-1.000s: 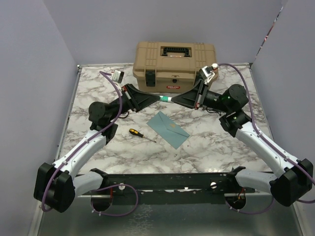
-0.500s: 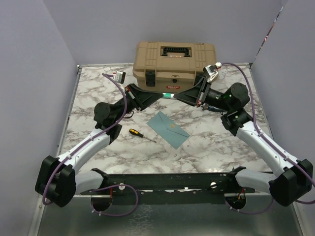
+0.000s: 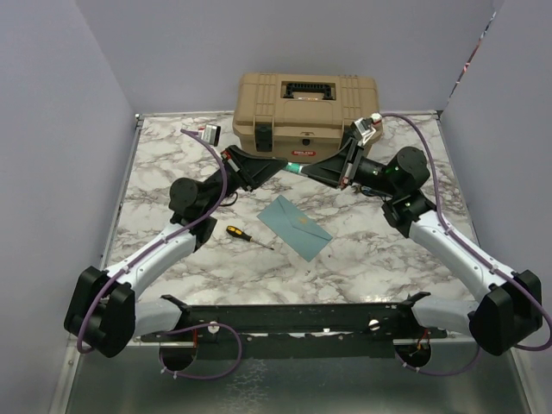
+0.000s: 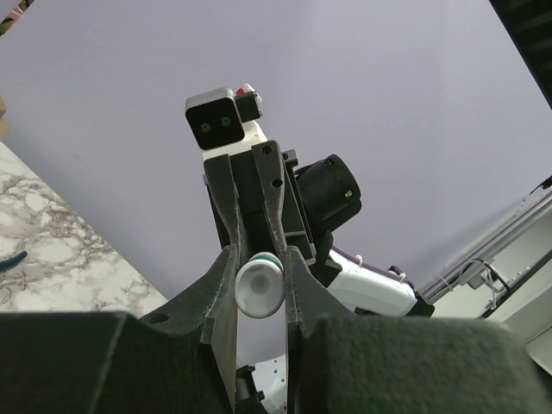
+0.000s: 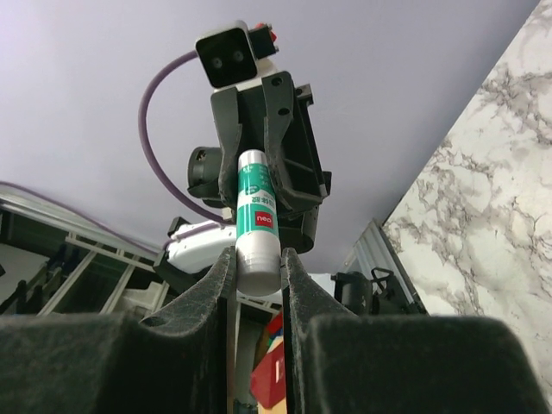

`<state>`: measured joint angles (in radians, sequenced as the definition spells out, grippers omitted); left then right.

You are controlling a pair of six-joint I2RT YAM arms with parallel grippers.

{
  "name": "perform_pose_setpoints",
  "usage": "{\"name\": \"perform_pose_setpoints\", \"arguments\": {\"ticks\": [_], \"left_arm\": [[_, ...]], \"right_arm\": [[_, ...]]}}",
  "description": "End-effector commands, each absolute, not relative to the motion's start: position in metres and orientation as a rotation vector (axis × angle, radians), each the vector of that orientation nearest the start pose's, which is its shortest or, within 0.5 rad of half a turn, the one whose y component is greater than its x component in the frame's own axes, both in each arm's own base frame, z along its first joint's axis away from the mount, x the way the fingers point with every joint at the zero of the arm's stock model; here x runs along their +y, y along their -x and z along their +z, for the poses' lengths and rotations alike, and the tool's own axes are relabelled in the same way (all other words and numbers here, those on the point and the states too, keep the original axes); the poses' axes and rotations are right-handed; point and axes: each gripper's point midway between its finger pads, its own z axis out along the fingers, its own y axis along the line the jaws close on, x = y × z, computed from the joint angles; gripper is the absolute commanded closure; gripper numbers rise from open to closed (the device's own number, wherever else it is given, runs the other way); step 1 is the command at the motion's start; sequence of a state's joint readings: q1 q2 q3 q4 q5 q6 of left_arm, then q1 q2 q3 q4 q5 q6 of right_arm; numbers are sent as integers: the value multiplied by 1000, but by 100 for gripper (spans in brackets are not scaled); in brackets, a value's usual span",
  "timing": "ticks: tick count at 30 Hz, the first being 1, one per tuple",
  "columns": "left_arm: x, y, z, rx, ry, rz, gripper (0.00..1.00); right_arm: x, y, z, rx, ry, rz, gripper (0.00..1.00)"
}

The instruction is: Place the letter into the envelope and seal it

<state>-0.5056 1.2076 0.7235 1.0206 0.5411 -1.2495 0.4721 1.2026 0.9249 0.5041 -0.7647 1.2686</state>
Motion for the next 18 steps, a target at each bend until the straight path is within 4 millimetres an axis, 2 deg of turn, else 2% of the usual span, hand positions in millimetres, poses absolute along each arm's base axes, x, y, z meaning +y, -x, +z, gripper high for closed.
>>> {"name": "perform_pose_setpoints", "arguments": {"ticks": [1, 6, 10, 11, 13, 16, 17, 18], "left_arm": [[-331, -182, 339, 1578, -395, -1997, 100], [-328, -187, 339, 1589, -364, -1963, 100], [-316, -216, 319, 1707, -264, -1757, 100], [-311, -224, 313, 1735, -234, -1691, 93], [-296, -238, 304, 1775, -175, -1546, 71], [-273, -253, 292, 1819, -94, -1338, 21], [-266, -256, 288, 1832, -69, -1283, 9], [-259, -260, 282, 1846, -41, -1226, 2]], "right_arm": [[317, -220, 366, 1755, 207, 1949, 100], [312, -228, 359, 1775, 170, 1852, 100], [289, -250, 332, 1867, 76, 1624, 100], [284, -253, 323, 1893, 52, 1578, 100], [275, -261, 303, 1948, 3, 1475, 100], [265, -273, 277, 2011, -77, 1351, 100], [260, -276, 264, 2056, -120, 1301, 100], [256, -280, 253, 2083, -154, 1253, 100]]}}
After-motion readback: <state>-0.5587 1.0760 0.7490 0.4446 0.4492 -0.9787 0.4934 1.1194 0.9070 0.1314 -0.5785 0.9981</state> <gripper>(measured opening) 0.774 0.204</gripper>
